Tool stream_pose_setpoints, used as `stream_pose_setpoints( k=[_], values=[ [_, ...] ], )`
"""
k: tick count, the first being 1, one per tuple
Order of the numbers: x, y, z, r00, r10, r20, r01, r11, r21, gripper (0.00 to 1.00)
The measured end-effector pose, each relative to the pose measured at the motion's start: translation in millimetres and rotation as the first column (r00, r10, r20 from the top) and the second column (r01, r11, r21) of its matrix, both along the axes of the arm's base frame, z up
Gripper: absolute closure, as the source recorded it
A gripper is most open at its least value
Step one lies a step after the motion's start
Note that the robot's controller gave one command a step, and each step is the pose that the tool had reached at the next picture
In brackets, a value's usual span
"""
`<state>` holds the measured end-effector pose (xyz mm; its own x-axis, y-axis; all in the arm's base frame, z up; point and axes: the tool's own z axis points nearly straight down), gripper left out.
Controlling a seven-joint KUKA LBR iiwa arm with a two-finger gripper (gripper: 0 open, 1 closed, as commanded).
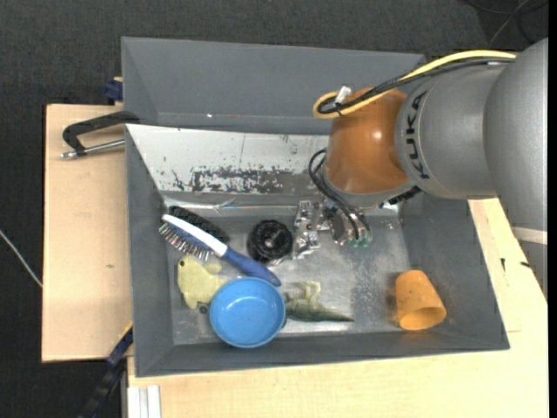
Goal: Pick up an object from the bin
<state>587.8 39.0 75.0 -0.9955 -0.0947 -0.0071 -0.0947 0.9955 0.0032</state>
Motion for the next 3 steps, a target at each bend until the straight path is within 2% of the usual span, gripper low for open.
stream_pose_setpoints(
  k=[1,2,3],
  values=[
    [-1.8,24,159,0.967,0.256,0.008,-0.256,0.967,-0.005,1.0],
    [-3.2,23,155,0.967,0.254,0.0,-0.254,0.967,-0.003,0.0],
    [-20.3,93,16,0.901,0.433,-0.011,-0.433,0.901,0.0,0.0]
  ],
)
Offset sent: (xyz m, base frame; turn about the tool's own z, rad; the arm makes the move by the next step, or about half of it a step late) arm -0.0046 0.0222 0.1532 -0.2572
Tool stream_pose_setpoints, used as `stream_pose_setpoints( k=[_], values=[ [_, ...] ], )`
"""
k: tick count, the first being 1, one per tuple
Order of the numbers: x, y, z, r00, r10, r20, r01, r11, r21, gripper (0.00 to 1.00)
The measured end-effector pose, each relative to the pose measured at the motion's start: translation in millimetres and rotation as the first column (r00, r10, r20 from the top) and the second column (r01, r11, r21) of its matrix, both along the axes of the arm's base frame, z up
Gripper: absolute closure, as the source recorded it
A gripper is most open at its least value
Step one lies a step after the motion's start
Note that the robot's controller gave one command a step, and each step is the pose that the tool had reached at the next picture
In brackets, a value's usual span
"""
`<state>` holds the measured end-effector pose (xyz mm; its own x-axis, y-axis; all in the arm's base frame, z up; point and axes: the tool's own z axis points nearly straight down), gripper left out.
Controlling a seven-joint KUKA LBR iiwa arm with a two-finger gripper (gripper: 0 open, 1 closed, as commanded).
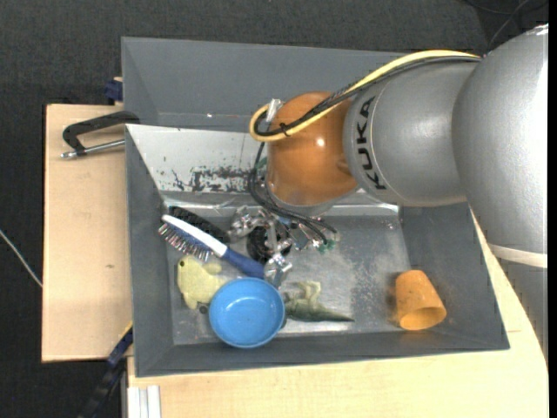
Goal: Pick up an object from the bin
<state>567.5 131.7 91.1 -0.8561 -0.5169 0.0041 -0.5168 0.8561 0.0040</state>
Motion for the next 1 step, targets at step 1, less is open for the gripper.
stream_pose_setpoints(
  k=[1],
  values=[
    [1.6,-1.6,4.7,1.0,-0.006,0.002,0.006,1.0,0.0,1.0]
  ],
)
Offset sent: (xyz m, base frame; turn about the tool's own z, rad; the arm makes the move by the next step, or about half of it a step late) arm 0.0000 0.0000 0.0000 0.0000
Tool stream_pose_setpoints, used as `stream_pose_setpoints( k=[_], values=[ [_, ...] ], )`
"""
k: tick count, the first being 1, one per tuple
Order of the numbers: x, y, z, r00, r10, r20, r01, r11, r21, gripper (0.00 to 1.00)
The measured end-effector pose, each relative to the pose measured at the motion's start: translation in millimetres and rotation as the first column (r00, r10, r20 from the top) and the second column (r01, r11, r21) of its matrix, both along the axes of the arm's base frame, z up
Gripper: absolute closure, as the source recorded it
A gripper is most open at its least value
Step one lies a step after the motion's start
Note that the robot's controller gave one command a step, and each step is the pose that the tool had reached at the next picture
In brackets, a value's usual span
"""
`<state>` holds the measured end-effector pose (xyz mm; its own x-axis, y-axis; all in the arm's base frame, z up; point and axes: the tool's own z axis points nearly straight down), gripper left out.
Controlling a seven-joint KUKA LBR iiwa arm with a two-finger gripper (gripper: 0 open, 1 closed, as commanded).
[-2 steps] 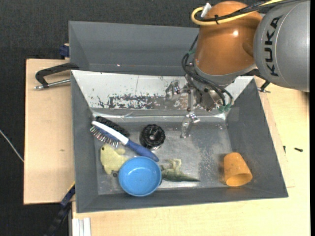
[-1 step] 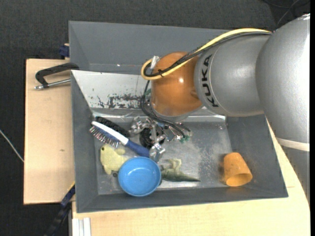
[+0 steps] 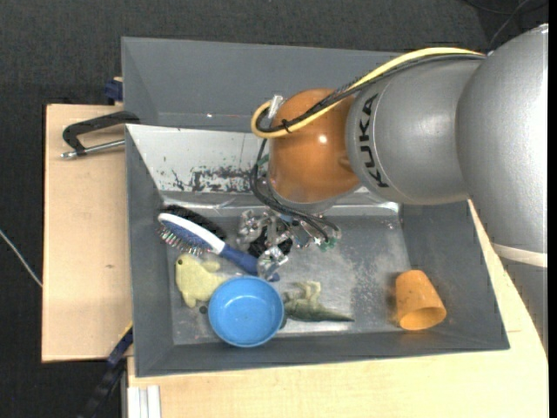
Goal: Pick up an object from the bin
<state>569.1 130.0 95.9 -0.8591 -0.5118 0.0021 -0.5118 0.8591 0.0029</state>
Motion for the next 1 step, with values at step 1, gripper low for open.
stream_pose_setpoints(
  k=[1],
  values=[
    [4.3,-1.1,118.0,0.999,-0.034,0.017,0.034,0.999,0.003,1.0]
  ],
)
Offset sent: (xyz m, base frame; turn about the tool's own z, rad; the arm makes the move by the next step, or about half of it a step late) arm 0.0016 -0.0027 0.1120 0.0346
